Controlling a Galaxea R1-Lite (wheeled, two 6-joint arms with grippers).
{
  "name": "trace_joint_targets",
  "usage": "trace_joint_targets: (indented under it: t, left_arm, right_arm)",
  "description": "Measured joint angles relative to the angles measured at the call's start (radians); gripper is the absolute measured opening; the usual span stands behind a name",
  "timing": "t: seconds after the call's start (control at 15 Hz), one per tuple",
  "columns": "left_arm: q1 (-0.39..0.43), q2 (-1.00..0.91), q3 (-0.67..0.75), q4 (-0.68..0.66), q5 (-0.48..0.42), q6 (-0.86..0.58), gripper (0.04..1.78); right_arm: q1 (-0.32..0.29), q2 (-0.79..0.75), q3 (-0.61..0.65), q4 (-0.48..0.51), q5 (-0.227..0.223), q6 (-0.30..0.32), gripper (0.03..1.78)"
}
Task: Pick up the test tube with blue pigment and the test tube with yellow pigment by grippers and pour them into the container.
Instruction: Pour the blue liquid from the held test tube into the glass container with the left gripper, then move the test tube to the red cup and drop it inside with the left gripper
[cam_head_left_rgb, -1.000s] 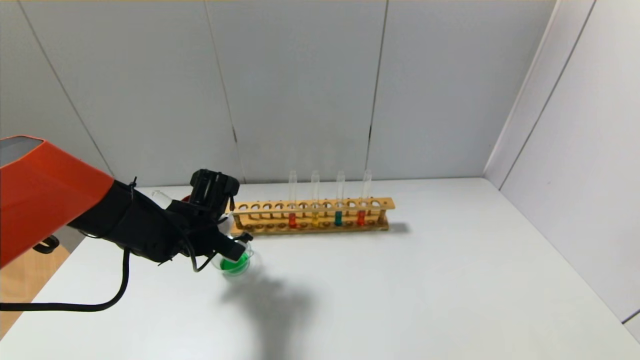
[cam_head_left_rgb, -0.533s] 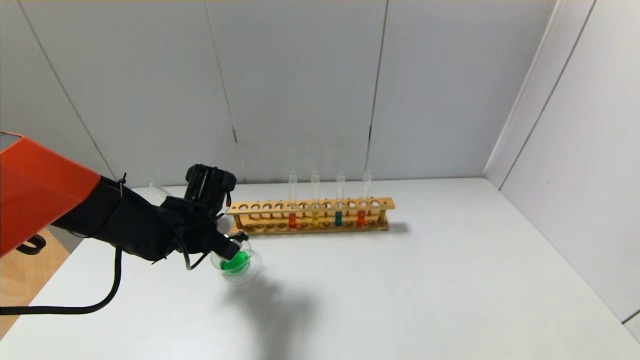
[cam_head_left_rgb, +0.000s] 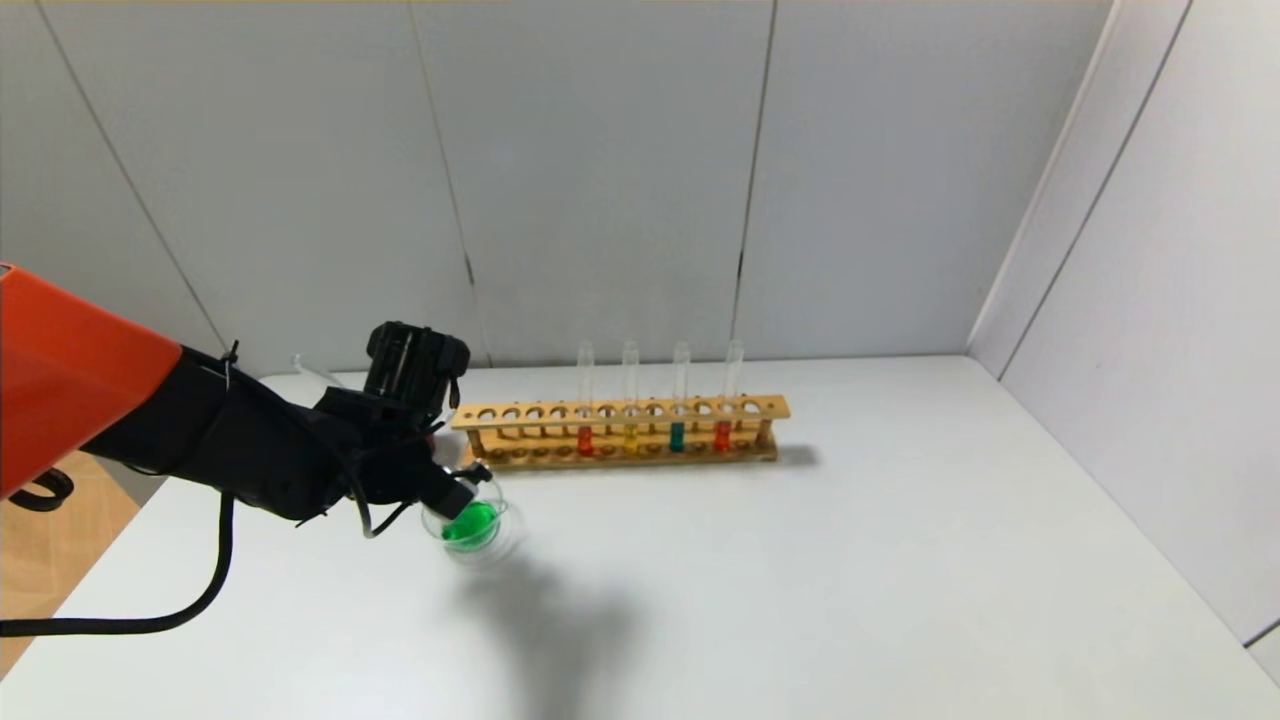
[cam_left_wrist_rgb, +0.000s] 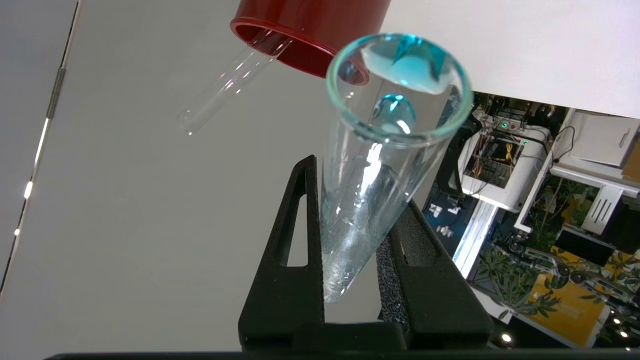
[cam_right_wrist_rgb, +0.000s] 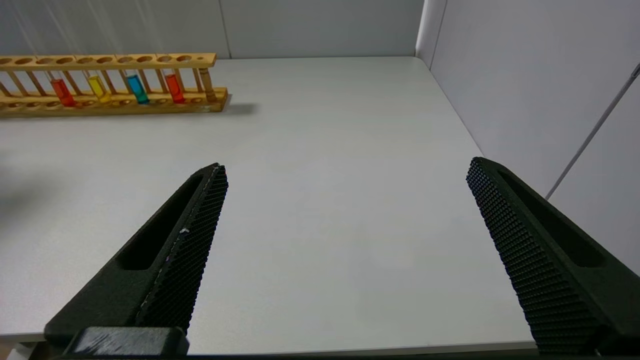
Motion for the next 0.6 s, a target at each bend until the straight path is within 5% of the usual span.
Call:
trace_joint_targets:
  t: [0.6]
  left_arm:
    - [-0.017,-0.012,0.013,-0.045,-0.053,-0.146,0.34]
  right_arm:
    - [0.0,0.0,0.0,0.0,0.0,0.0,1.75]
